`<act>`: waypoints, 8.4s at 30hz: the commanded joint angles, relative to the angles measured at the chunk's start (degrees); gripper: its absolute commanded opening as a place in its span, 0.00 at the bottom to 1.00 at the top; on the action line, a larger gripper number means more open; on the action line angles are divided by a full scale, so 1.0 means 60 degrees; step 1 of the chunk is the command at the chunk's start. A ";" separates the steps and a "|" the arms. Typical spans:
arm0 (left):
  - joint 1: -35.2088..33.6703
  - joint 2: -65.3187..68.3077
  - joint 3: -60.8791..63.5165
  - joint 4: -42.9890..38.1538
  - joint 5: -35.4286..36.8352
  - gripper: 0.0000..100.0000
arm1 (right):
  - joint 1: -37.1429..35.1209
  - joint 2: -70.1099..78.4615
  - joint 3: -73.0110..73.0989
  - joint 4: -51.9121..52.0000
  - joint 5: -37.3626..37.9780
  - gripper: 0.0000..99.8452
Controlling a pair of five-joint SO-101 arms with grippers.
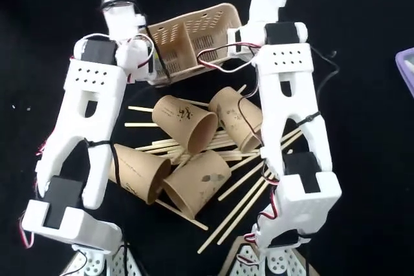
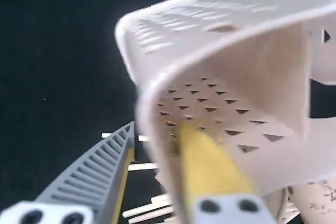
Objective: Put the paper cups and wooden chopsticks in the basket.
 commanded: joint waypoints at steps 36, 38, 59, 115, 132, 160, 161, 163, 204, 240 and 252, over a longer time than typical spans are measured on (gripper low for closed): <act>-0.1238 0.3048 -0.6615 0.3443 -0.1084 0.06 | -0.0088 0.1766 -0.4930 0.3136 0.1304 0.01; -0.1238 0.3311 -0.7070 0.3678 -0.1055 0.12 | -0.0278 0.2103 -0.5780 0.3604 0.1641 0.04; -0.1385 0.4615 -0.7861 0.3971 -0.0615 0.03 | -0.0337 0.4886 -0.9941 0.4806 0.2271 0.01; -0.0652 0.4703 -0.8505 0.4996 -0.0630 0.03 | -0.0234 0.2527 -0.6059 0.4777 0.1597 0.01; -0.0652 0.4630 -0.8476 0.5172 -0.0571 0.03 | -0.0586 -0.0681 -0.3055 0.4396 0.1275 0.01; -0.0652 0.4659 -0.8579 0.4923 -0.0542 0.16 | -0.0557 -0.2264 0.0286 0.1055 0.1348 0.13; -0.0652 0.4630 -0.8579 0.4923 -0.0542 0.16 | -0.0557 -0.2190 0.0212 0.1011 0.1348 0.16; -0.0652 0.4630 -0.8579 0.4718 -0.0542 0.16 | -0.0571 -0.2029 -0.0037 0.0938 0.1348 0.19; -0.2220 0.1905 -0.8344 0.5187 -0.0630 0.25 | -0.0396 -0.0711 -0.6527 0.4762 0.1802 0.19; -0.3319 -0.6667 0.6601 -0.0513 -0.0894 0.25 | -0.0073 -0.4740 -0.1165 0.4806 0.1392 0.19; -0.3304 -0.9744 1.2007 -0.3634 -0.0088 0.25 | -0.0088 -0.6425 0.2059 0.4777 0.1421 0.19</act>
